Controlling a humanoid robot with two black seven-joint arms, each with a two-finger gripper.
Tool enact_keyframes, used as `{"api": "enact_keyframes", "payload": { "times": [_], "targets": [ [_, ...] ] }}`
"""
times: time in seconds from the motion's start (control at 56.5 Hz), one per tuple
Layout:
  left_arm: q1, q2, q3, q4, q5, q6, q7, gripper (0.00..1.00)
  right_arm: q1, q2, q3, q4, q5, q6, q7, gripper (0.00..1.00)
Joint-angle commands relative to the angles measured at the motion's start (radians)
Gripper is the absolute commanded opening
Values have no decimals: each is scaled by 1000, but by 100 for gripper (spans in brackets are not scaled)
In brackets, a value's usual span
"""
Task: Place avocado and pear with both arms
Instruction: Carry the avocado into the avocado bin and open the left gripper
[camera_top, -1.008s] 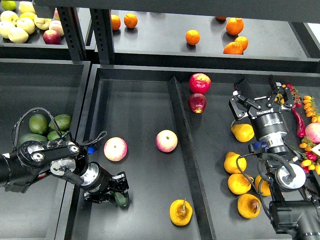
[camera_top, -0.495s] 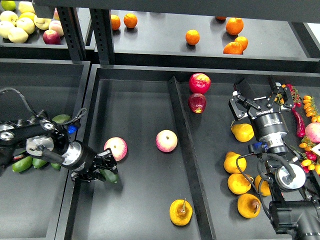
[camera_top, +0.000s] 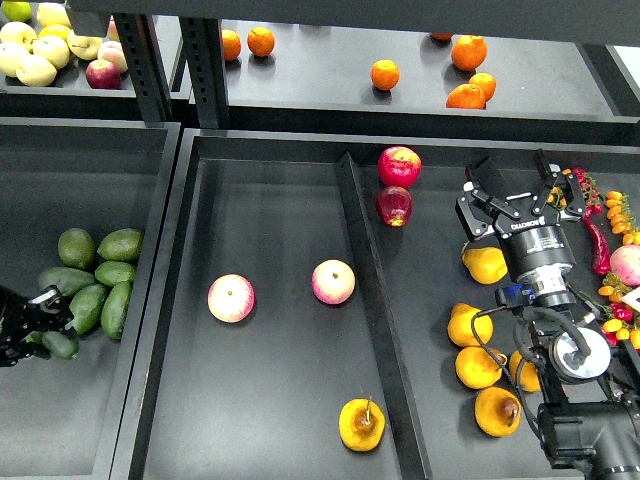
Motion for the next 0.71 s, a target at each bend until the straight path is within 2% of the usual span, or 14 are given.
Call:
{"api": "enact_keyframes", "payload": {
  "times": [0.0,0.283,0.531,0.69],
  "targets": [
    [22,-11,-2,38,-1,0,0,49,-1,0,0,3,0,0,0,100],
    [39,-57,-20,130,-2,0,0,53,-3,0,6,7,0,1,0,100],
    [39,-95,-26,173,-2,0,0,60,-3,0,7,9,0,1,0,100],
    [39,-112,-26,183,-1,0,0,72,-5,0,7,9,0,1,0,100]
  ]
}}
